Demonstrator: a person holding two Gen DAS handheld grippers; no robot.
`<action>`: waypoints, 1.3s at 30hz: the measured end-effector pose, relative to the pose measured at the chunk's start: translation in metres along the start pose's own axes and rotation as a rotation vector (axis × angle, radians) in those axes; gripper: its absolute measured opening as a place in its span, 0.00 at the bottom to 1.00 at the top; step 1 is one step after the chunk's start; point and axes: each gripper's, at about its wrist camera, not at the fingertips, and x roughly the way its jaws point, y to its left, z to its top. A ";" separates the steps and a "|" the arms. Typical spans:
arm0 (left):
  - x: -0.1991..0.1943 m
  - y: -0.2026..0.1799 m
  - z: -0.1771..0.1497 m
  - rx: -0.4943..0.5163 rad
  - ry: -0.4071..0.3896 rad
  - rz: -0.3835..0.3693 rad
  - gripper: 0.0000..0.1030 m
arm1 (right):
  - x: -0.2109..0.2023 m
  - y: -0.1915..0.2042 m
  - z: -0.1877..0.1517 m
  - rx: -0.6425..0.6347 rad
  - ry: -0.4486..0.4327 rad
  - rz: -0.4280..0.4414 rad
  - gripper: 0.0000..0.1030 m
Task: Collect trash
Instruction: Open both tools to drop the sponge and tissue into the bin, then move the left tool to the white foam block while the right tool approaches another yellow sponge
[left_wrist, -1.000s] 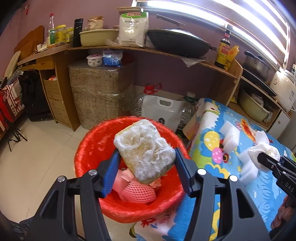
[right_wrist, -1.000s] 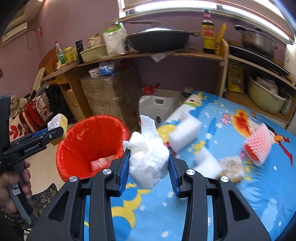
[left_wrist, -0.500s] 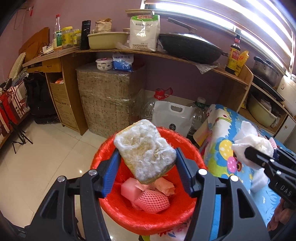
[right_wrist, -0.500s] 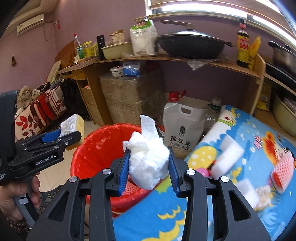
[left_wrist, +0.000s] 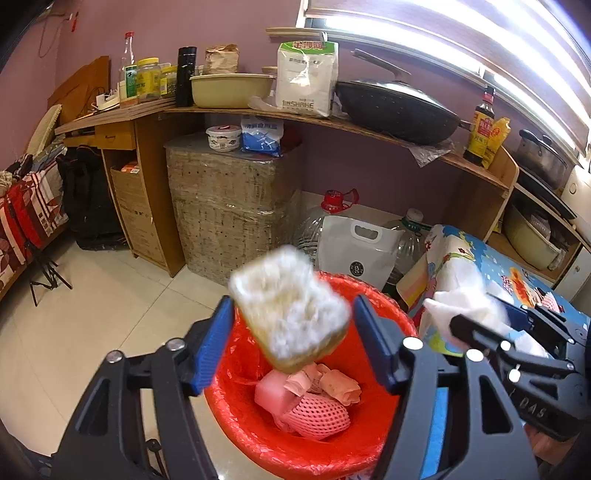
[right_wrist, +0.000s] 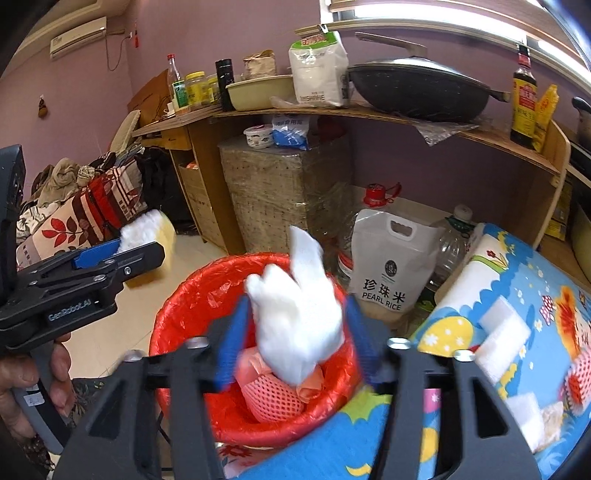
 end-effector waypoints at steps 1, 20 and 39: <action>-0.001 0.001 0.000 -0.002 -0.002 0.004 0.69 | 0.002 0.002 0.001 -0.007 -0.003 0.003 0.64; -0.057 -0.016 -0.012 0.009 -0.051 -0.058 0.69 | -0.064 -0.009 -0.003 -0.011 -0.067 -0.092 0.70; -0.130 -0.058 -0.025 0.057 -0.112 -0.156 0.71 | -0.172 -0.048 -0.026 0.016 -0.138 -0.230 0.76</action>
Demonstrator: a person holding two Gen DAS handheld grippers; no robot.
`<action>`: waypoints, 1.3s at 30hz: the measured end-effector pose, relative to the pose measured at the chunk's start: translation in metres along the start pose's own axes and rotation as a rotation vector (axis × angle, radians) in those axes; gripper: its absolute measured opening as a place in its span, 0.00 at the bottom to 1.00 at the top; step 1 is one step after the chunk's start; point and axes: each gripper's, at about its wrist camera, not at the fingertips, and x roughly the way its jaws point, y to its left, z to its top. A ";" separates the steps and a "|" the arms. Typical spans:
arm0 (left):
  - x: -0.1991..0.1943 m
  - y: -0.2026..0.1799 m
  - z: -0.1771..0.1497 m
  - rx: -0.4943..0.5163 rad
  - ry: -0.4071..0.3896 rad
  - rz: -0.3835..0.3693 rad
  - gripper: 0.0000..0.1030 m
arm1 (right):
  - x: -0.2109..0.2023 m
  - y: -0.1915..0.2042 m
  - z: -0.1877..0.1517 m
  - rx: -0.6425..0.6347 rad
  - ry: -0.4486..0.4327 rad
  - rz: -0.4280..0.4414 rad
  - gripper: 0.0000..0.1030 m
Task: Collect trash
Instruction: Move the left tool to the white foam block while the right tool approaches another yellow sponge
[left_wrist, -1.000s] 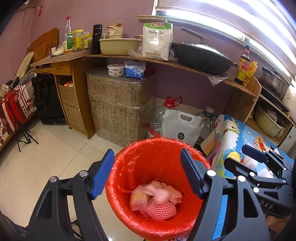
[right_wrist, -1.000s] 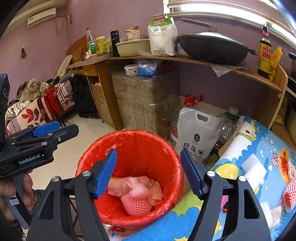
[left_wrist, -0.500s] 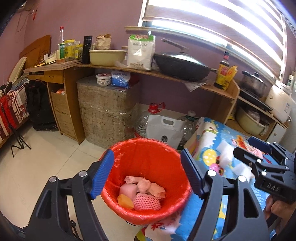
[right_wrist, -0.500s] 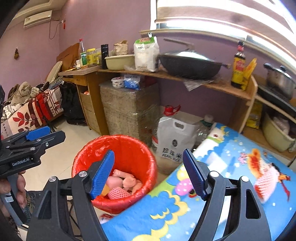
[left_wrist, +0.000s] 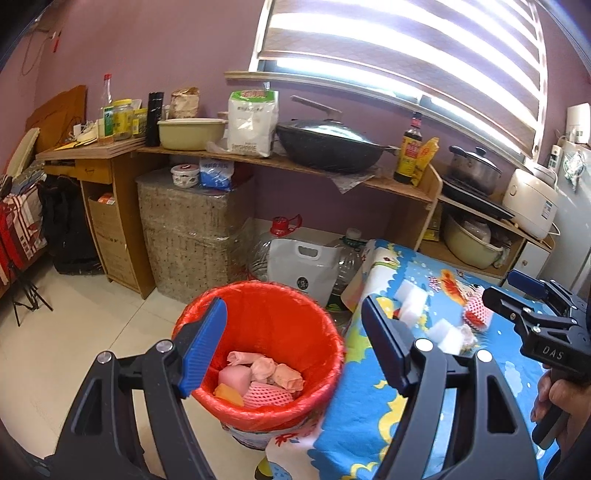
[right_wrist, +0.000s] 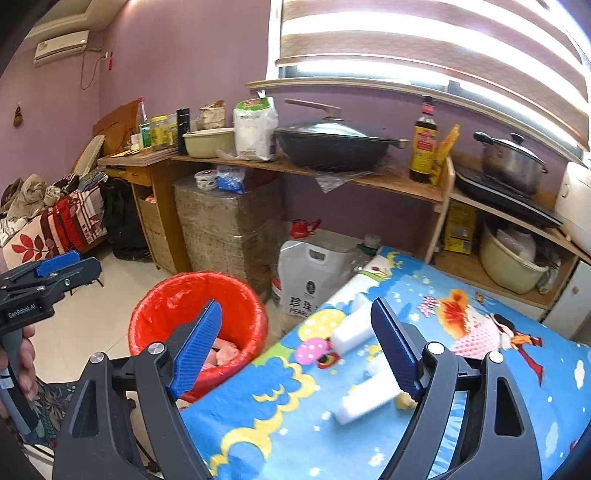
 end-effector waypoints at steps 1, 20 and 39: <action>0.000 -0.005 0.001 0.003 -0.001 -0.002 0.71 | -0.003 -0.007 -0.001 0.004 -0.004 -0.007 0.76; 0.054 -0.106 0.000 0.124 0.024 -0.057 0.72 | -0.011 -0.127 -0.029 0.078 -0.036 -0.095 0.79; 0.130 -0.192 -0.045 0.243 0.115 -0.137 0.71 | 0.033 -0.194 -0.079 0.189 -0.015 -0.109 0.81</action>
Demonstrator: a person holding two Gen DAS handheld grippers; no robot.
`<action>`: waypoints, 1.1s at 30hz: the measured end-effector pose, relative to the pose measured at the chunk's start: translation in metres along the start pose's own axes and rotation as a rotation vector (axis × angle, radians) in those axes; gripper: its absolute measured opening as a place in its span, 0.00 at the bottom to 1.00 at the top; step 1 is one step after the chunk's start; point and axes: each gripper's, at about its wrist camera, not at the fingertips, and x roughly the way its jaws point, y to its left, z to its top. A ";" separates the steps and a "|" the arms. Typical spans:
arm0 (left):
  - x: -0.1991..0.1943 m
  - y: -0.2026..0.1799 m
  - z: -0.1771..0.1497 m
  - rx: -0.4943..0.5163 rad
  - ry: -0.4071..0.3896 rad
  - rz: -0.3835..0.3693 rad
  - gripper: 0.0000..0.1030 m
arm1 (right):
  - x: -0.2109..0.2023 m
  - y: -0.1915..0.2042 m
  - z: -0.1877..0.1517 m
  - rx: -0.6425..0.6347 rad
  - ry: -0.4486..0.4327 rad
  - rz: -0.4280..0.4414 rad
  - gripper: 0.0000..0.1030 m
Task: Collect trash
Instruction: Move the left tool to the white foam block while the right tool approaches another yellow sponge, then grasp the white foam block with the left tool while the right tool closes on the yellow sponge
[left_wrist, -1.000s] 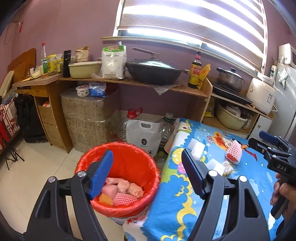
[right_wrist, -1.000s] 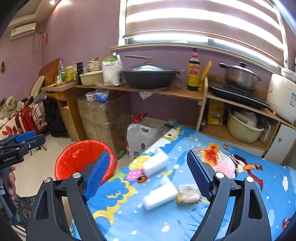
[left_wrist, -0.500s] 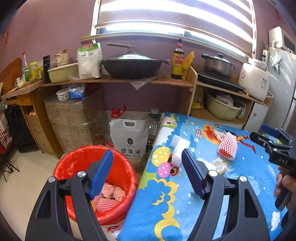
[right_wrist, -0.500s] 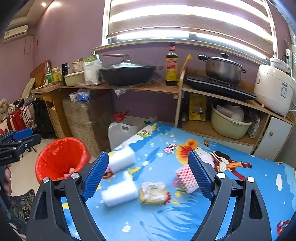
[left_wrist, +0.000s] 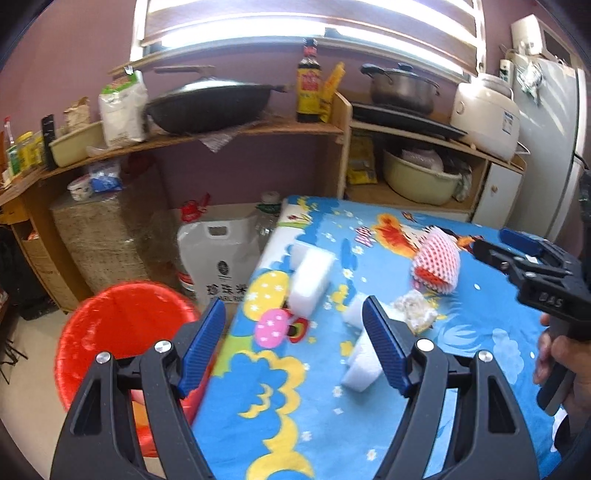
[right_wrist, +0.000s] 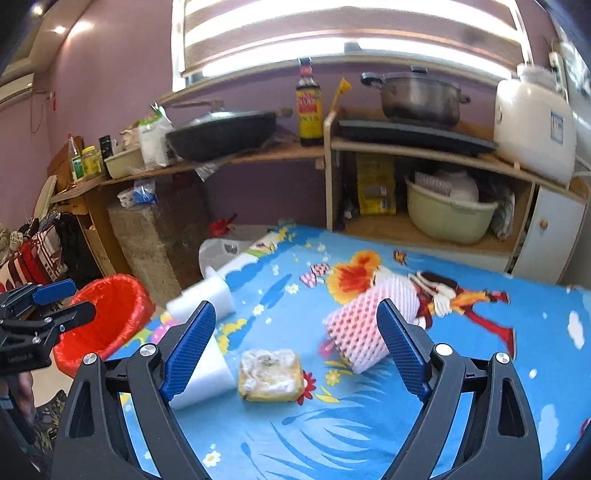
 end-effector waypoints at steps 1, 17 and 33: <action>0.005 -0.004 -0.001 0.004 0.005 -0.008 0.71 | 0.003 -0.002 -0.002 0.003 0.008 -0.001 0.81; 0.077 -0.050 -0.024 0.068 0.115 -0.144 0.69 | 0.014 -0.024 -0.009 0.023 0.035 -0.042 0.81; 0.093 -0.050 -0.040 0.085 0.184 -0.166 0.38 | 0.034 -0.009 -0.022 -0.014 0.092 -0.024 0.81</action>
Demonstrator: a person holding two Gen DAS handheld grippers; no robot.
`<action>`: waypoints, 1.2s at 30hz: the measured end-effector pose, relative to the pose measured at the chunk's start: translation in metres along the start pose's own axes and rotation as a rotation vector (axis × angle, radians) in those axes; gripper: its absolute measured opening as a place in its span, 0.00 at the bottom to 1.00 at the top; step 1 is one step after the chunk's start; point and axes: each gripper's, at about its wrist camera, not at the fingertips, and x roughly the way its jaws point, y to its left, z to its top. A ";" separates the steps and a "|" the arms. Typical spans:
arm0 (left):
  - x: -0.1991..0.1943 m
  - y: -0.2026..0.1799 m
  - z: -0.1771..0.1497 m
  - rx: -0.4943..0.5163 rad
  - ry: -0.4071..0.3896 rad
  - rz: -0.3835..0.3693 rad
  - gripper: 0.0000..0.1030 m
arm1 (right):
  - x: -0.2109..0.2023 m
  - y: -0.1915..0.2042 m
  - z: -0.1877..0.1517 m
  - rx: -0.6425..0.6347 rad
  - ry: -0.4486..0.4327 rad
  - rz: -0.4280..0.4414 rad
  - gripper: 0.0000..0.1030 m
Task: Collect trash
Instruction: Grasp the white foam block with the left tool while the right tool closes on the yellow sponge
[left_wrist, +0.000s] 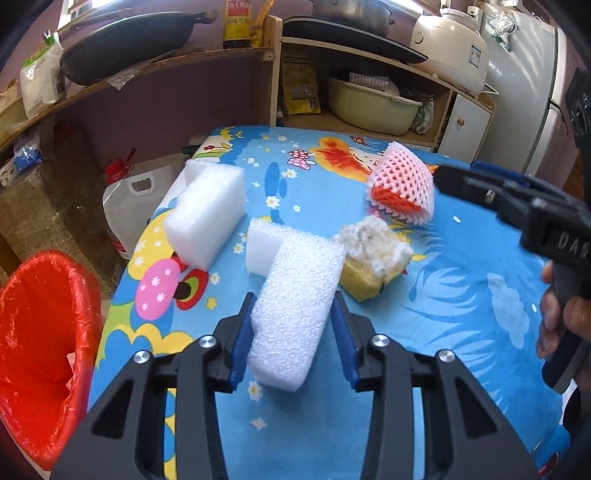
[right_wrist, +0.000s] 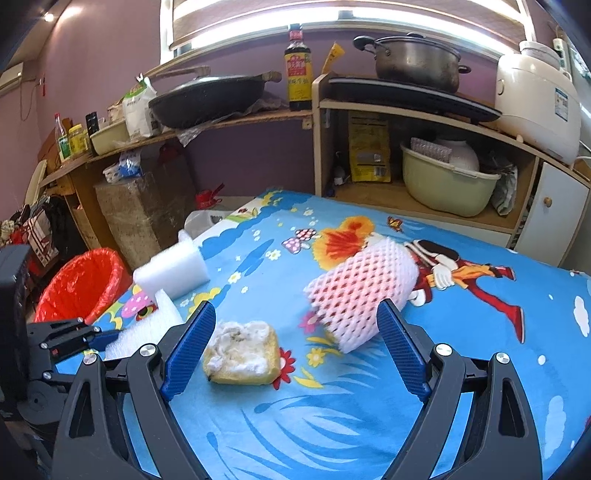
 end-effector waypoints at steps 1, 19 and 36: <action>-0.001 0.001 0.000 -0.002 -0.001 0.006 0.38 | 0.003 0.003 -0.002 -0.006 0.008 0.004 0.81; -0.031 0.025 -0.005 -0.043 -0.042 0.061 0.38 | 0.048 0.035 -0.019 -0.055 0.163 0.070 0.71; -0.046 0.045 -0.002 -0.114 -0.082 0.134 0.38 | 0.067 0.042 -0.025 -0.069 0.239 0.084 0.58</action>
